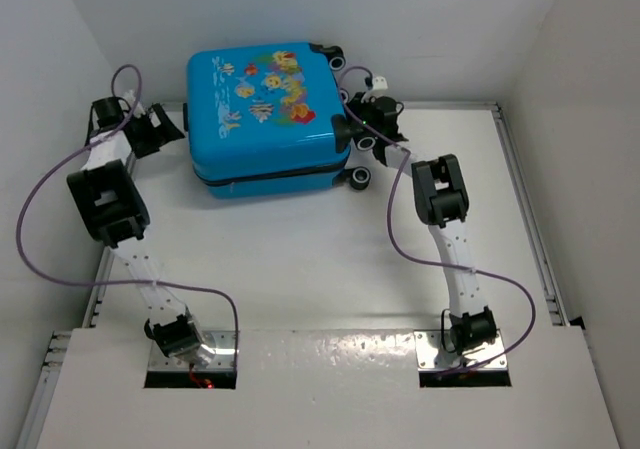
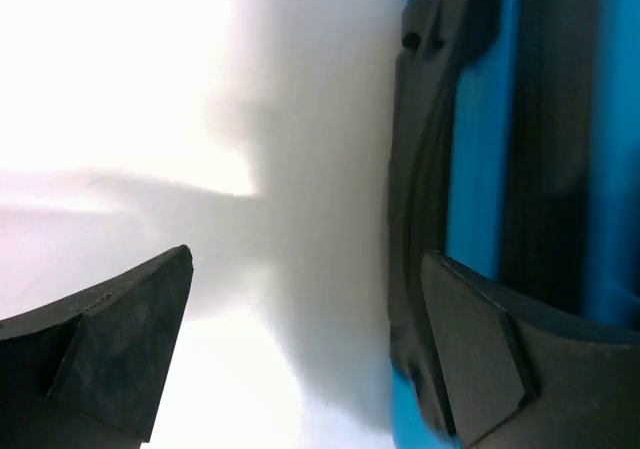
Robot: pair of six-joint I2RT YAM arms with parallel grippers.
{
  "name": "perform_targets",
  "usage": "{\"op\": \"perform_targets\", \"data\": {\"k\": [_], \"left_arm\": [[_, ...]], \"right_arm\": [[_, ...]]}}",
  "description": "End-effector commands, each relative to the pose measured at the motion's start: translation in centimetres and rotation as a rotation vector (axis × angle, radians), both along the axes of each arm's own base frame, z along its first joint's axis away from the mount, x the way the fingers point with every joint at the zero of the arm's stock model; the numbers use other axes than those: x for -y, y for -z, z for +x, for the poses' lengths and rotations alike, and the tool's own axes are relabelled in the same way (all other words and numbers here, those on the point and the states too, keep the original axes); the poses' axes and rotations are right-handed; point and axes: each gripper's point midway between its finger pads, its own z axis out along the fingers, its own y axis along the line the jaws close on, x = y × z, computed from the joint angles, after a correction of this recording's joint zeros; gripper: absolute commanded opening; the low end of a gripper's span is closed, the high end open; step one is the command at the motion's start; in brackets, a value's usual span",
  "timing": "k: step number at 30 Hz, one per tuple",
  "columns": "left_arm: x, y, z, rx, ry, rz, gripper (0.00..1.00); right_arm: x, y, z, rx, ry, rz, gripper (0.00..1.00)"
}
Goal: Pack the luggage
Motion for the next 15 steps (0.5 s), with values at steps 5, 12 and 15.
{"op": "perform_targets", "data": {"k": [5,12,15], "left_arm": [[-2.9,-22.0,-5.2,0.344,-0.178,0.285,1.00],[7.2,-18.7,-13.0,0.117,-0.042,0.199,1.00],[11.7,-17.4,-16.5,0.066,0.032,0.142,1.00]], "right_arm": [[-5.0,-4.8,-4.5,0.061,-0.073,0.088,0.00],[-15.1,-10.2,-13.0,0.106,-0.367,0.171,0.00],[-18.5,-11.4,-17.5,0.088,-0.467,0.202,0.00]]}}
